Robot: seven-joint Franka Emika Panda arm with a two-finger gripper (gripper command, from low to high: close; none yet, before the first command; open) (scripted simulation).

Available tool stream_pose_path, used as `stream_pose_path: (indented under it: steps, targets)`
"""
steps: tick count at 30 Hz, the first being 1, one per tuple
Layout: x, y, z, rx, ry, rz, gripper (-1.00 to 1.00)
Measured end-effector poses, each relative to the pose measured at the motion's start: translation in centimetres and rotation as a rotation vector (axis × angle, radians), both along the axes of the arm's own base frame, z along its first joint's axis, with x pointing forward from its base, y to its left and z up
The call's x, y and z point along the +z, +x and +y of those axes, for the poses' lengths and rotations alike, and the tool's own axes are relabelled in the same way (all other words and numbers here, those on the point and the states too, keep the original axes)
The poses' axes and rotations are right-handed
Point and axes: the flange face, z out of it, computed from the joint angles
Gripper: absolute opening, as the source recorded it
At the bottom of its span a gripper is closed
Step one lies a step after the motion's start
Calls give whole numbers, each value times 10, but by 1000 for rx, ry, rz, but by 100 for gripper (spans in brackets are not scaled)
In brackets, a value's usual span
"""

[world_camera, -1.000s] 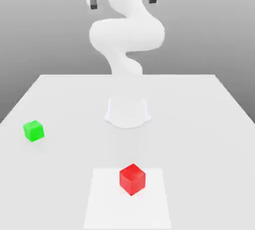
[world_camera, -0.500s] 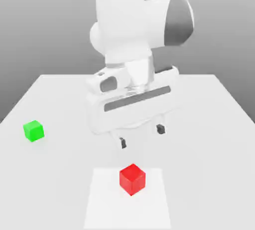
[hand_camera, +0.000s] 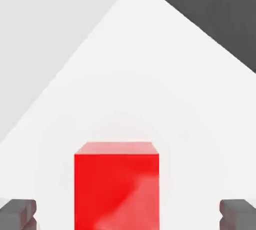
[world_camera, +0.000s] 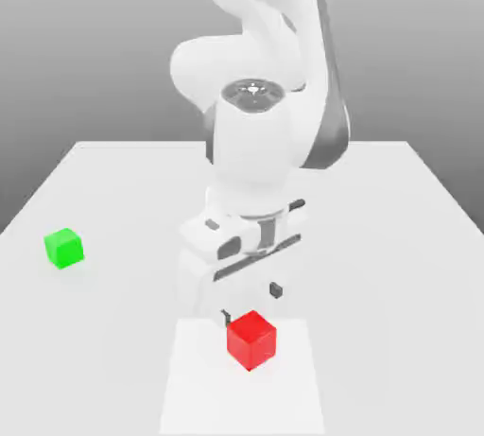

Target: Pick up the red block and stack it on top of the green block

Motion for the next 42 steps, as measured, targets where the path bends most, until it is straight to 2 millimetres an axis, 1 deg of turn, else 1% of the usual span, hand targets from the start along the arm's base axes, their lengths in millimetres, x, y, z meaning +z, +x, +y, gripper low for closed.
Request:
stream_pose_path:
  steps: [4,8,13,17,18,24,26,34,38,42]
  targets:
    - [-8,3,1,5,-2,-6,0]
    - [-20,4,1,5,-3,-6,0]
    - [-41,0,1,4,-2,1,0]
    - [-61,-8,1,0,2,14,0]
    - [-64,-9,1,-1,2,16,-100]
    - [-65,-10,2,-2,3,19,-100]
    - [-60,-7,1,0,2,15,-100]
    - [-24,3,1,5,-2,-4,-100]
    - [-11,4,0,3,-2,-5,-100]
    - [-2,1,0,1,-1,-1,-100]
